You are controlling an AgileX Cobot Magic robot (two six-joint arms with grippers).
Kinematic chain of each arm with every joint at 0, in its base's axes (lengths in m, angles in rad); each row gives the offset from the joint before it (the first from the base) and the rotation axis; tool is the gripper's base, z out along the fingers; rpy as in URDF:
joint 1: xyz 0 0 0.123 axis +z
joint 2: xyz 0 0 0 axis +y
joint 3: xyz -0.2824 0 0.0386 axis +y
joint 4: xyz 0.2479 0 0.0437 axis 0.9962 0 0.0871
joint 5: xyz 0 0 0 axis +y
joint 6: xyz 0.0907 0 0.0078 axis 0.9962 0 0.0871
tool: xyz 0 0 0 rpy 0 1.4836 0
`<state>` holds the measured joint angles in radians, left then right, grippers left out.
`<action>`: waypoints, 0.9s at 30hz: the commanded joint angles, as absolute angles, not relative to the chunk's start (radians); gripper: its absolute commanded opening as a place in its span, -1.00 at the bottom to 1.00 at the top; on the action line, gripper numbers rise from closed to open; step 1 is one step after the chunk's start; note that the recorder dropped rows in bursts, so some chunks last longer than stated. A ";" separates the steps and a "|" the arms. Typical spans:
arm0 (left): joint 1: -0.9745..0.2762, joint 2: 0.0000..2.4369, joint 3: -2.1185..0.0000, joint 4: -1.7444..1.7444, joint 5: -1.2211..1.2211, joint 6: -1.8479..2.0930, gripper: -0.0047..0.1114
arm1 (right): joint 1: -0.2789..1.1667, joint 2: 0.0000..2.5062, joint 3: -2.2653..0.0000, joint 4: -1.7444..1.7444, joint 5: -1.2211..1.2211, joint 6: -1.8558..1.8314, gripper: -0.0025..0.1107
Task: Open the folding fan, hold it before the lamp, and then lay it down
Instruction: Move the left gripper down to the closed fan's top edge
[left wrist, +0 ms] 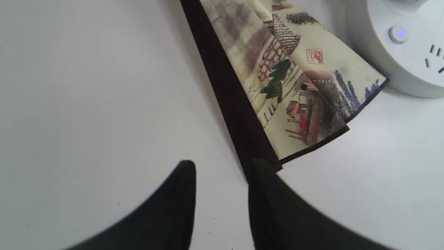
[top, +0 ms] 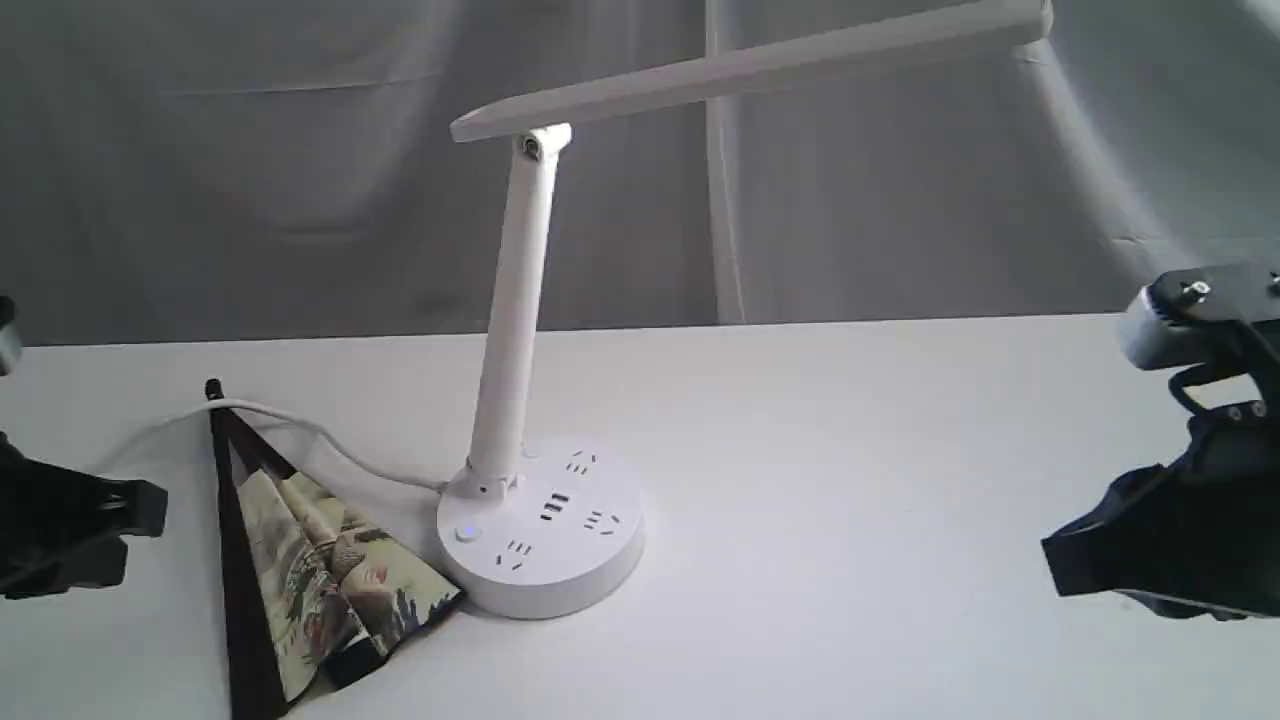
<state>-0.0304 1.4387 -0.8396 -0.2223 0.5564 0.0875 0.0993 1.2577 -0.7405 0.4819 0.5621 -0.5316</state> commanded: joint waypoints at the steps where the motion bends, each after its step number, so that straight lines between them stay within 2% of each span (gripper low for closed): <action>1: -0.028 1.496 -0.877 -0.255 0.554 0.128 -0.44 | 0.109 1.290 -0.747 0.490 0.535 -0.544 -0.54; 9: -0.048 1.625 -0.968 -0.271 0.568 0.158 -0.44 | 0.141 1.364 -0.747 0.497 0.506 -0.569 -0.37; 19: -0.072 1.718 -0.997 -0.263 0.467 0.156 -0.41 | 0.178 1.403 -0.747 0.501 0.497 -0.574 -0.37; 21: -0.072 1.743 -0.997 -0.301 0.442 0.156 -0.30 | 0.178 1.403 -0.747 0.501 0.497 -0.574 -0.37; 23: -0.072 1.774 -0.997 -0.334 0.409 0.158 -0.08 | 0.178 1.403 -0.747 0.501 0.497 -0.574 -0.37; 25: -0.072 1.798 -1.006 -0.334 0.389 0.158 0.06 | 0.178 1.403 -0.747 0.501 0.497 -0.574 -0.37; 27: -0.072 1.818 -1.006 -0.359 0.340 0.154 0.11 | 0.178 1.403 -0.747 0.501 0.497 -0.574 -0.37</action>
